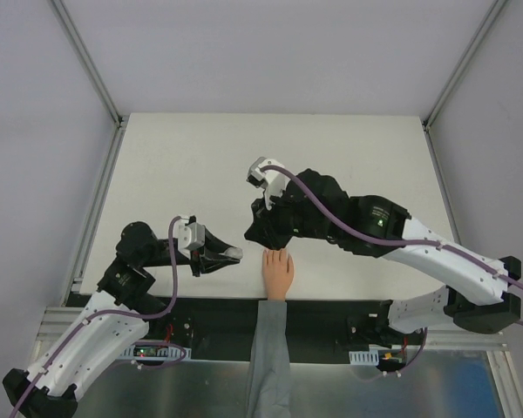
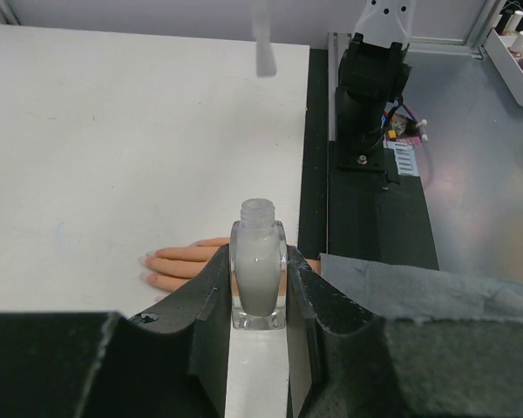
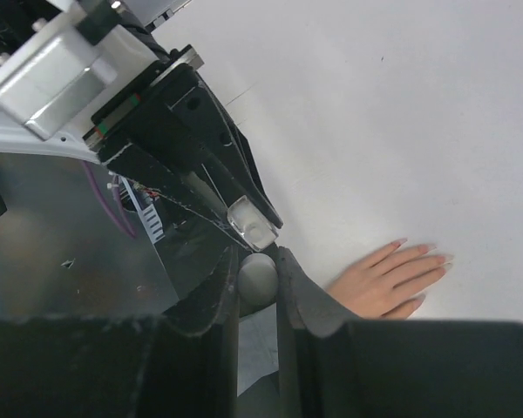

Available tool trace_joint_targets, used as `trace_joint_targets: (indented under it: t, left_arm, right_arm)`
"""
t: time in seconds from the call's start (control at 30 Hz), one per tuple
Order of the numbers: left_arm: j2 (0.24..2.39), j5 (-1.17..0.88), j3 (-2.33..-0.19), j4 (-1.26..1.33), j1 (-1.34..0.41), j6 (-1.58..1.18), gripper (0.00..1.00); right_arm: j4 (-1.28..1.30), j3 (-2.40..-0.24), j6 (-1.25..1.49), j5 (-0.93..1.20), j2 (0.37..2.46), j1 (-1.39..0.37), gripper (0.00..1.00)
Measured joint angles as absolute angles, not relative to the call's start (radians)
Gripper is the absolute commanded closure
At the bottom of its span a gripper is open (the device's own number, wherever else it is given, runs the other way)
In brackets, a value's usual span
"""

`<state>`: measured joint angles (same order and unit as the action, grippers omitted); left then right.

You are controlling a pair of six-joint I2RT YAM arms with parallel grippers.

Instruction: Paint the nails

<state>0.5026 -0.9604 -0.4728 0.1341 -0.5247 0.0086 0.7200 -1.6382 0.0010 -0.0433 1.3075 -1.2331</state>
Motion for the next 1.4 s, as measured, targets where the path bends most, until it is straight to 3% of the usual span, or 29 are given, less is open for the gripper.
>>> trace_joint_targets:
  t: [0.47, 1.4]
  left_arm:
    - [0.434, -0.929, -0.442, 0.207, -0.525, -0.018, 1.0]
    - [0.425, -0.911, -0.442, 0.228, -0.525, -0.035, 1.0]
  right_arm:
    - [0.604, -1.577, 0.014, -0.153, 1.327, -1.308, 1.0]
    - [0.555, -1.542, 0.015, -0.154, 1.343, -1.308, 1.0]
